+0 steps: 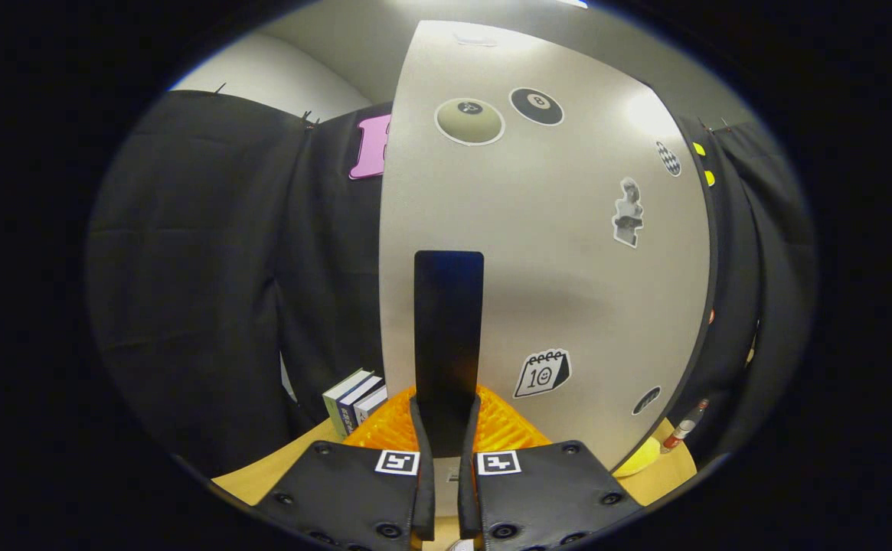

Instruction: Open the shoe cabinet door, grab the shoes and put them into the shoe cabinet, then close the shoe cabinet door.

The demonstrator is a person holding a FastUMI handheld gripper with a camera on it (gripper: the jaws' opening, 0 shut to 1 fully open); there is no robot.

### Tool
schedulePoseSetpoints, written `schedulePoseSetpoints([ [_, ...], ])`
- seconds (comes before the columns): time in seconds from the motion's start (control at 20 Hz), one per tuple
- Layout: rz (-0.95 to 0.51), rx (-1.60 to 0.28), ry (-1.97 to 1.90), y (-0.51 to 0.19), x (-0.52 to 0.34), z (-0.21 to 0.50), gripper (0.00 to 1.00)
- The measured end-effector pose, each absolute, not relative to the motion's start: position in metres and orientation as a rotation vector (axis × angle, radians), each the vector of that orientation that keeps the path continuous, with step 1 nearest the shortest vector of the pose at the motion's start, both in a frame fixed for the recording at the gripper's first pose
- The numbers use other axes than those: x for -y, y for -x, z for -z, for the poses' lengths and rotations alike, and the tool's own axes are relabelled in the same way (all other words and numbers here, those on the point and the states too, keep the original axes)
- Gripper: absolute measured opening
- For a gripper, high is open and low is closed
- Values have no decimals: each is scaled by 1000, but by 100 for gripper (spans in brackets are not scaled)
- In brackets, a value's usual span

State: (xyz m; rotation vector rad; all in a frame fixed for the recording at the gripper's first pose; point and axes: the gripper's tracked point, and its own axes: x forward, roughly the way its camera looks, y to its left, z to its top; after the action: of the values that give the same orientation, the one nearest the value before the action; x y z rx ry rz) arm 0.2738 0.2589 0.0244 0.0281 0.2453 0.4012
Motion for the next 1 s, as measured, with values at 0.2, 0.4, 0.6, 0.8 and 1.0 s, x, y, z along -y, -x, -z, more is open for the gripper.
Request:
schedulePoseSetpoints([
  [0.2, -396, -248, -22, -257, -244, -27, 13],
  [0.4, -388, -248, -12, -241, -224, -29, 13],
  [0.6, -364, -247, -1, -227, -201, -29, 13],
  [0.8, -321, -251, 10, -218, -177, -29, 13],
  [1.0, -254, -255, 33, -215, -149, -29, 13],
])
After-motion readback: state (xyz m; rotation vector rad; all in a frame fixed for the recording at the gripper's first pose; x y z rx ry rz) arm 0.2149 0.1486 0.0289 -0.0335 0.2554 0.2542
